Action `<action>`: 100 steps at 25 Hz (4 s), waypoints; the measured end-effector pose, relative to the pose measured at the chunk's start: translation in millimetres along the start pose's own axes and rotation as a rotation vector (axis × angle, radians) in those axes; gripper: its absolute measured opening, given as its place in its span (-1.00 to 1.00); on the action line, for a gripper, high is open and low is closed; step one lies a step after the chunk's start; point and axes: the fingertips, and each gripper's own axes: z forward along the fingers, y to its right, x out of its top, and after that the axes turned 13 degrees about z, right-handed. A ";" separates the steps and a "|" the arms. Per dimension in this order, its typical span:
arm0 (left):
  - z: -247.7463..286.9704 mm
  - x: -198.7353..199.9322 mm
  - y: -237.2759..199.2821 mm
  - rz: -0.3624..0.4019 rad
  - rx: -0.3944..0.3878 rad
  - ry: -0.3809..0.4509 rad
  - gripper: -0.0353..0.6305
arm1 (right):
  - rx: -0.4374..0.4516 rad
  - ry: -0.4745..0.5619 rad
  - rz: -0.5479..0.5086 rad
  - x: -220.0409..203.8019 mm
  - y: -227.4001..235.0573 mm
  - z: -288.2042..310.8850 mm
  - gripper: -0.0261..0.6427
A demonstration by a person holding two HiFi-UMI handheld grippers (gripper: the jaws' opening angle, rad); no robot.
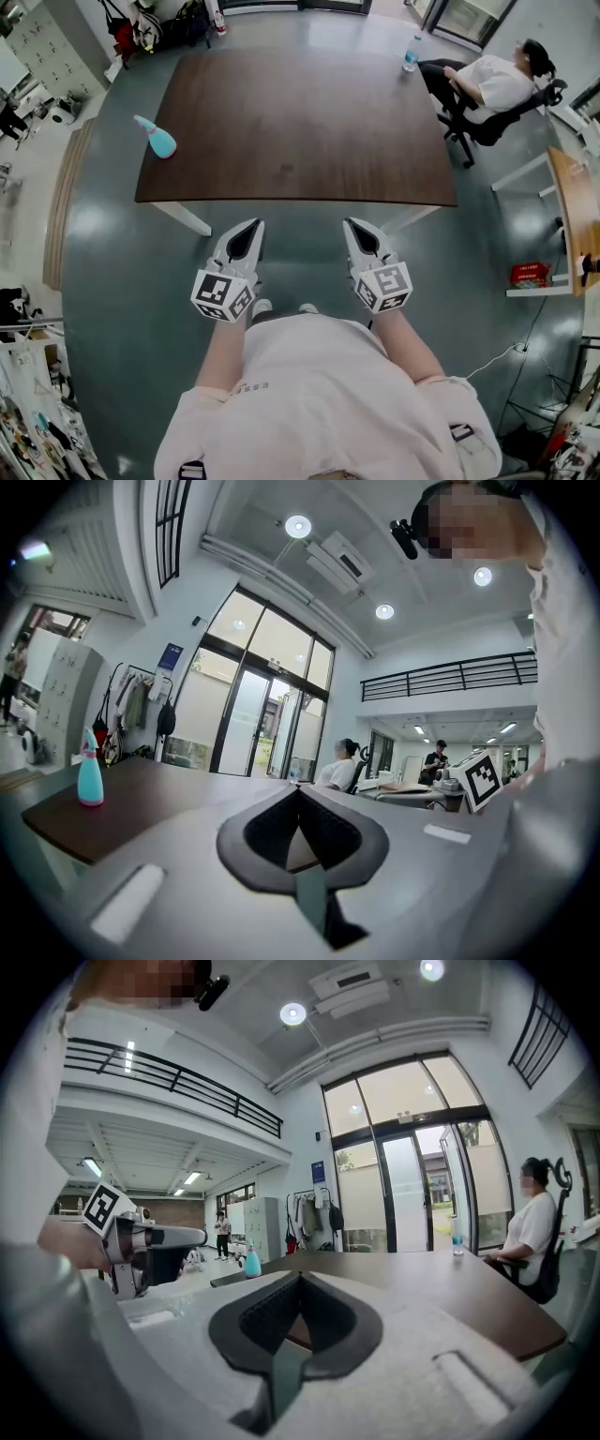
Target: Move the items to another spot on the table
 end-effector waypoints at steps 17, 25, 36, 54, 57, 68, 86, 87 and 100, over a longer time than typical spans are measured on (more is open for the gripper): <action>-52.6 4.5 -97.5 0.053 0.298 0.022 -0.87 | 0.219 -0.088 -0.098 1.5 -38.1 109.3 -0.95; -79.0 -3.6 -234.8 0.042 0.332 0.008 -0.87 | 0.259 -0.098 -0.086 -5.4 -118.7 229.1 -0.95; -78.7 5.1 -401.3 0.052 0.238 0.035 -0.87 | 0.291 -0.114 -0.101 -5.7 -211.7 391.6 -0.95; -70.3 -57.6 -490.7 -0.072 0.429 -0.025 -0.87 | 0.499 -0.188 -0.141 -28.9 -265.9 544.1 -0.18; -73.0 -75.2 -496.5 -0.066 0.447 -0.032 -0.87 | 0.530 -0.207 -0.149 -47.7 -271.4 563.4 -0.14; -83.7 -99.0 -514.4 -0.078 0.458 -0.013 -0.87 | 0.531 -0.205 -0.167 -79.5 -279.2 584.2 -0.52; -90.8 -26.8 -496.6 -0.045 0.189 0.031 -0.87 | 0.255 -0.147 -0.118 -21.0 -267.6 486.0 -0.56; -86.5 -27.0 -488.5 -0.040 0.169 0.039 -0.87 | 0.232 -0.139 -0.113 -19.0 -261.1 477.2 -0.56; 15.3 4.8 -300.6 -0.012 -0.127 0.055 -0.87 | -0.063 -0.012 -0.030 21.8 -118.2 277.4 -0.56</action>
